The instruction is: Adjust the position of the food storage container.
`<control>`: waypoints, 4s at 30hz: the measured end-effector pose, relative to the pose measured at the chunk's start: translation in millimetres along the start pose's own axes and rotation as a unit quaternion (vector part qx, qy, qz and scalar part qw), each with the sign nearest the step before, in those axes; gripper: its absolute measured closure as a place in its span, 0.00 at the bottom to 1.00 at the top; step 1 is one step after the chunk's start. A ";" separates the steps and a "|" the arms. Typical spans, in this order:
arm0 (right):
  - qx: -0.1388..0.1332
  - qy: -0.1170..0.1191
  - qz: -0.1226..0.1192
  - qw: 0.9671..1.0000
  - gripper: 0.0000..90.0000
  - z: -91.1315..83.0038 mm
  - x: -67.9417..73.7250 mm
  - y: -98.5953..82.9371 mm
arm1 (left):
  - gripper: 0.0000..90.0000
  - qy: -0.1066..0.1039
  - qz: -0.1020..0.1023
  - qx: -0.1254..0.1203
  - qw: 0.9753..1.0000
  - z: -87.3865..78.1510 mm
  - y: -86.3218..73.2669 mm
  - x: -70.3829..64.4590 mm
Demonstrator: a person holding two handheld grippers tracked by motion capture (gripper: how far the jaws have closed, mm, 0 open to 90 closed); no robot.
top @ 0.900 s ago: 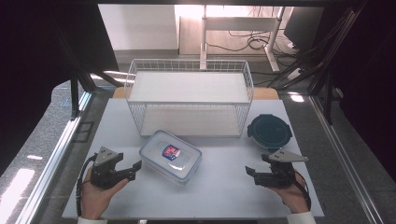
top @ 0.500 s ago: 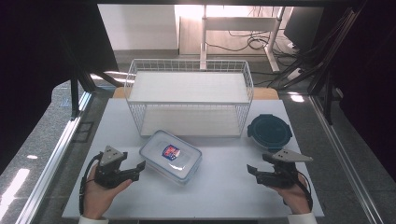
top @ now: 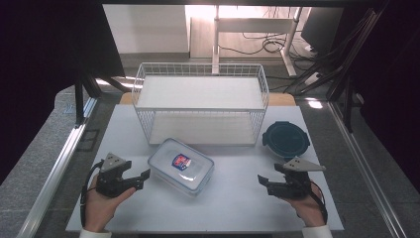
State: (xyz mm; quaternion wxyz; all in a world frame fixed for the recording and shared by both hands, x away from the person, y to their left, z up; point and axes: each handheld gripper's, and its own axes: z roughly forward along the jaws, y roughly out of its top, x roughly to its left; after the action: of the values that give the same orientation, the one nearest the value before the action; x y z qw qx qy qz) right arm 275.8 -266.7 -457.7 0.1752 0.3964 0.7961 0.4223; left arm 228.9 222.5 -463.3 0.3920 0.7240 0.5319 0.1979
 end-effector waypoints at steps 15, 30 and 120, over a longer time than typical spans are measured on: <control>0.006 0.004 0.002 1.000 0.28 -2.5 6.2 -4.2 | 0.31 0.006 0.007 0.008 1.000 1.5 8.8 2.4; 0.002 0.001 0.003 1.000 0.28 -5.0 3.1 -6.1 | 0.50 0.011 0.063 0.050 0.997 29.4 67.4 -0.9; 0.023 -0.036 0.001 0.999 0.30 2.8 7.5 -7.4 | 1.00 -0.070 0.131 0.176 0.973 89.9 28.4 -50.6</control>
State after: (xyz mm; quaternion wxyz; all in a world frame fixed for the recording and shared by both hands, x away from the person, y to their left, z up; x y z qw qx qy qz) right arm 269.3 -261.8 -464.9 0.1939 0.4160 0.7987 0.3891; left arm 291.7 140.0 -489.9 0.2649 0.8573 0.4301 0.0998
